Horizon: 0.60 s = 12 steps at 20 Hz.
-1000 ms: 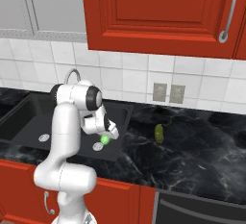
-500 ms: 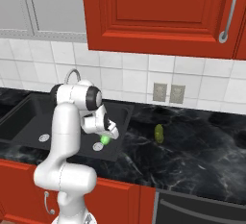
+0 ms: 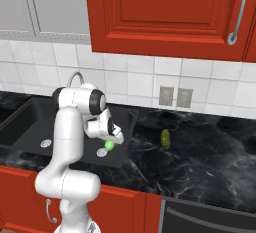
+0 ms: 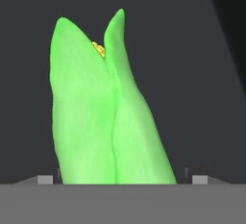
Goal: Turn on the sink faucet. Then move the corn from the counter to the sink. Turn off the sink. Move the vegetable from the sink to the pot next to the stove. Finally move the pot to the rear right burner.
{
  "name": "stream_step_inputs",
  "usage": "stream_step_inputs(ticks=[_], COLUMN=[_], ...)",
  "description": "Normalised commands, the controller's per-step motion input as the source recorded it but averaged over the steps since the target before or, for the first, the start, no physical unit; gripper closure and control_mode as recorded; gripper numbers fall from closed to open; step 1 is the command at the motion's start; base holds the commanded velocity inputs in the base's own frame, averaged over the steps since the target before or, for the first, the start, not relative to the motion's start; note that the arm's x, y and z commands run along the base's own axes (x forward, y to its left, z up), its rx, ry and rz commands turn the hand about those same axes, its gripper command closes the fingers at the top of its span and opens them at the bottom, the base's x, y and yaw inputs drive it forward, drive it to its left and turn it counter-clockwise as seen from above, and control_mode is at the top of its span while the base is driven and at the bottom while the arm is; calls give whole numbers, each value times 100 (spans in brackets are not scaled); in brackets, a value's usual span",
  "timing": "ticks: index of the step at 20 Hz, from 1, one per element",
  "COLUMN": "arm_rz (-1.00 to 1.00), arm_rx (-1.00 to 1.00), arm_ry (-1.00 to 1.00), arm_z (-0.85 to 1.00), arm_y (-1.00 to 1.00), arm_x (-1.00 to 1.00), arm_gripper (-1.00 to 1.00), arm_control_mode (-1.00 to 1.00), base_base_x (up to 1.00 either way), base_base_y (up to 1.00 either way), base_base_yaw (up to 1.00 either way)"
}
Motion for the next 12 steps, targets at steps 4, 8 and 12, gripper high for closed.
stream_step_inputs(ticks=[4, 8, 12], arm_rz=[0, 0, 0], arm_rx=[0, 0, 0], arm_ry=[2, 0, 0], arm_z=[12, 27, 35], arm_y=[0, 0, 0], arm_x=[-2, -6, -14], arm_gripper=[-100, -100, -100], arm_control_mode=[-100, -100, -100], base_base_x=[0, 0, 0], base_base_y=[0, 0, 0], base_base_yaw=[0, 0, 0])
